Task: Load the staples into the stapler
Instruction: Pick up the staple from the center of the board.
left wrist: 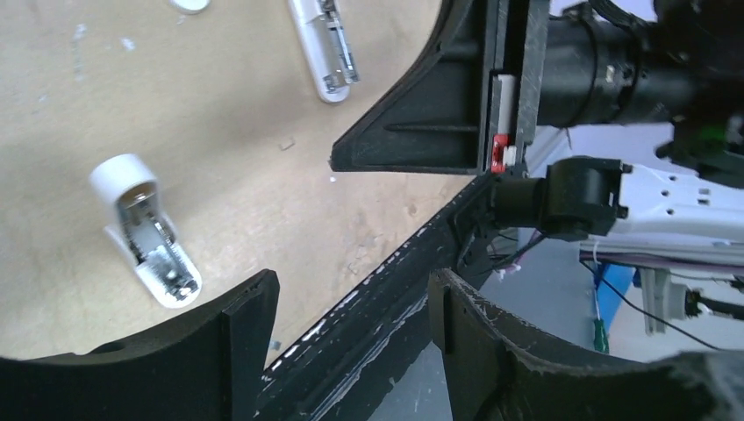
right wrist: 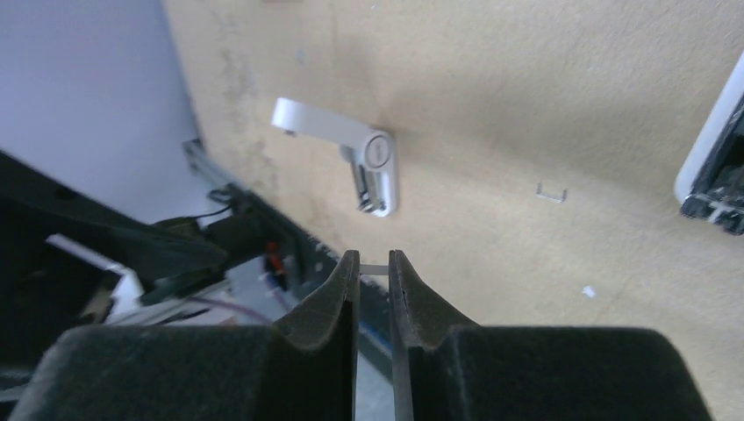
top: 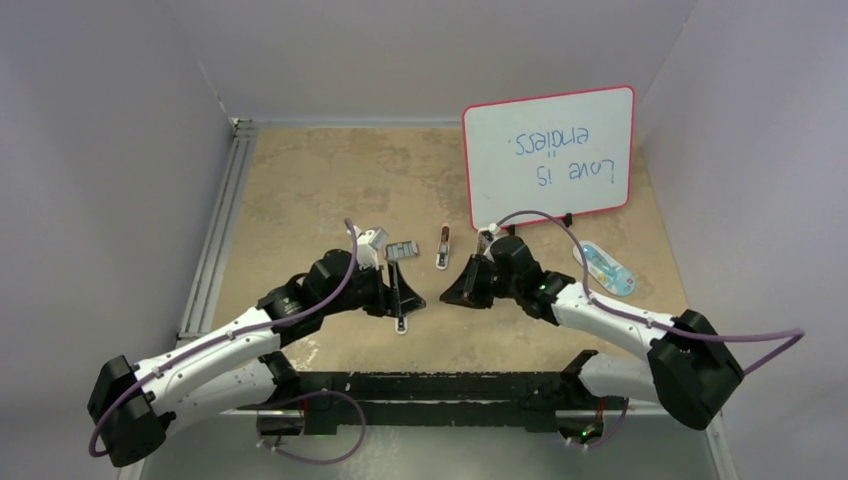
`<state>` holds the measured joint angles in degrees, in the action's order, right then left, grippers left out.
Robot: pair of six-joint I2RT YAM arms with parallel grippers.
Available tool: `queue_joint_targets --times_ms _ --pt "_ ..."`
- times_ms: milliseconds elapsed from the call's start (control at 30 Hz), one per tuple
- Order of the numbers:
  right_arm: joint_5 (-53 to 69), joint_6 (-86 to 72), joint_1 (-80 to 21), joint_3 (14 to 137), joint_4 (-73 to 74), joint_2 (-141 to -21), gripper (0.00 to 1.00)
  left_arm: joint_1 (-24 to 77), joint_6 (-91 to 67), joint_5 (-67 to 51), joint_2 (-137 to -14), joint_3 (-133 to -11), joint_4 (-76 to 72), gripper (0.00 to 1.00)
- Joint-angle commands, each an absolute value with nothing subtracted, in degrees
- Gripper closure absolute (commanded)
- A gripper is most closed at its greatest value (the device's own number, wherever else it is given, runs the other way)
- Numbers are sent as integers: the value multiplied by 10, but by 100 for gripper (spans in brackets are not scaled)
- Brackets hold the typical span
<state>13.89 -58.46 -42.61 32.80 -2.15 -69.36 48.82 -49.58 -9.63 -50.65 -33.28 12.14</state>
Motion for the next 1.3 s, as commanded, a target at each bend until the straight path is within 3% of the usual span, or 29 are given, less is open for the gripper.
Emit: queue_joint_targets --times_ms 0,333,467,700,1033,1267 --pt "301 -709 -389 285 -152 -658 85 490 -476 -150 -498 -305 10 37" --pt "315 -1020 -382 197 -316 -560 85 505 -485 -95 -549 -307 -92 42" --pt "294 -1083 -382 178 -328 -540 85 516 -459 -68 -571 -317 -126 41" --pt "266 -1135 -382 173 -313 -522 85 526 -416 -41 -579 -305 -197 49" --pt "263 -1141 -382 183 -311 -542 85 531 -401 -45 -606 -318 -223 66" --pt "273 -1142 -381 181 -326 -556 85 532 -402 -60 -620 -317 -244 83"
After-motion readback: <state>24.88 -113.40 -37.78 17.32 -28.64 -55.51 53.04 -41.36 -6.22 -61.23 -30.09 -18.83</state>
